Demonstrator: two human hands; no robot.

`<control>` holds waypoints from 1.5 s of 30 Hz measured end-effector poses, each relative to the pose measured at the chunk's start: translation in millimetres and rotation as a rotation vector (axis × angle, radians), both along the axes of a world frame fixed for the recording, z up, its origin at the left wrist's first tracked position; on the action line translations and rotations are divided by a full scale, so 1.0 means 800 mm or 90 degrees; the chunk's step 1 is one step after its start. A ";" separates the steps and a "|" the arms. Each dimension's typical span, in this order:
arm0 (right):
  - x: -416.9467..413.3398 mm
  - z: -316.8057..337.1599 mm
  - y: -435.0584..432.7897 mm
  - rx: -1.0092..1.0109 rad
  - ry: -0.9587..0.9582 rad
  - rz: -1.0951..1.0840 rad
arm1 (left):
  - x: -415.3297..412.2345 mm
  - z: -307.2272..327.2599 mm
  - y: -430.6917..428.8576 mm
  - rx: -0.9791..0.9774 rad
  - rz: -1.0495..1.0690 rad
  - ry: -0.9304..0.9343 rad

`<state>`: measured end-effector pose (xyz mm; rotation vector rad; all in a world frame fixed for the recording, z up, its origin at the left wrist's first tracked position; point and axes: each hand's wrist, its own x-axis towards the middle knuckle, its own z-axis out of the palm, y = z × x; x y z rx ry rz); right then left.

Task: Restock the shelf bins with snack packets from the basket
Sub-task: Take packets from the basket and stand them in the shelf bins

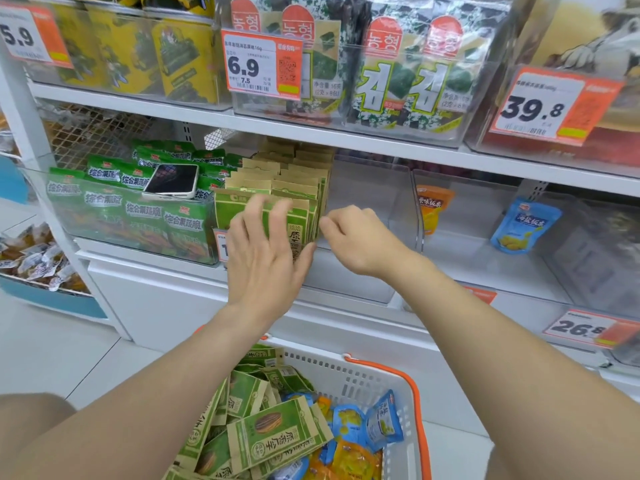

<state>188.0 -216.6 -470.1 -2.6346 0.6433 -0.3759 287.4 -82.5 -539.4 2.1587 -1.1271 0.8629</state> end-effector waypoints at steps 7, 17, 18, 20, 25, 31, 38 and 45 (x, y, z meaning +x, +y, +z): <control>-0.057 0.000 0.057 -0.127 0.075 0.070 | -0.016 -0.025 0.030 0.319 -0.183 0.064; -0.116 -0.076 0.054 -0.114 0.444 0.087 | -0.065 -0.106 0.019 1.011 -0.303 0.273; -0.117 -0.082 0.052 -0.114 0.458 0.080 | -0.069 -0.113 0.018 1.036 -0.306 0.275; -0.116 -0.099 0.051 -0.095 0.475 0.074 | -0.073 -0.130 0.019 1.053 -0.312 0.289; -0.098 -0.129 0.068 -0.020 0.546 0.139 | -0.079 -0.181 0.031 1.096 -0.258 0.304; -0.072 -0.130 0.067 -0.047 0.527 0.171 | -0.086 -0.221 0.042 1.155 -0.213 0.267; -0.063 -0.129 0.061 -0.056 0.554 0.197 | -0.095 -0.221 0.043 1.059 -0.258 0.183; -0.065 -0.115 0.056 -0.063 0.565 0.191 | -0.082 -0.196 0.026 1.033 -0.290 0.298</control>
